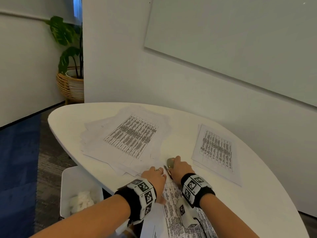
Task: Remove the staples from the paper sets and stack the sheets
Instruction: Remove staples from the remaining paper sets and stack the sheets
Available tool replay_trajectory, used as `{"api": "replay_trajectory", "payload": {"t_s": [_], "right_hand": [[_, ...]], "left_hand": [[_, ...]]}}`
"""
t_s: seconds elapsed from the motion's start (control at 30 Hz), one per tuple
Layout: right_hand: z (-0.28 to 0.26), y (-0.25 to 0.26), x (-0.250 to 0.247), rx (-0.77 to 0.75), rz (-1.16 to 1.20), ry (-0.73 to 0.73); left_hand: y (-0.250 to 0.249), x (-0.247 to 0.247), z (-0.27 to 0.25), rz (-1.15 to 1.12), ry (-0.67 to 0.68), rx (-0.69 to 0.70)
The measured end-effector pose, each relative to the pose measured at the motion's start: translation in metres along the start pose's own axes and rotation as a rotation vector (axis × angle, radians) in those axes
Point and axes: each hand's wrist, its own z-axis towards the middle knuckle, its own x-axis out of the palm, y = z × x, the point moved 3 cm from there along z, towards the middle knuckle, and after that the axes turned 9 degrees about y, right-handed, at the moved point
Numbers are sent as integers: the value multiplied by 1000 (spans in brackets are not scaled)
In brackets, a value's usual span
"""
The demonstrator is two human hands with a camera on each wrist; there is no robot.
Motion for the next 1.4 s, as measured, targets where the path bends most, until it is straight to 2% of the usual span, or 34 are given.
{"api": "replay_trajectory", "payload": {"t_s": [0.27, 0.47, 0.7, 0.83, 0.97, 1.27, 1.4], "right_hand": [[-3, 7, 5, -24, -39, -103], [4, 6, 0, 3, 29, 0], [3, 15, 1, -31, -130, -120], [11, 13, 1, -31, -35, -69], [14, 14, 3, 61, 95, -52], [14, -1, -4, -19, 78, 9], [14, -1, -1, -7, 101, 20]], "left_hand": [[5, 3, 1, -21, 29, 41], [8, -1, 2, 42, 28, 38], [8, 0, 5, 48, 12, 24], [8, 0, 4, 32, 16, 23], [9, 1, 4, 9, -3, 17], [13, -4, 2, 7, 16, 42], [13, -4, 4, 33, 19, 37]]}}
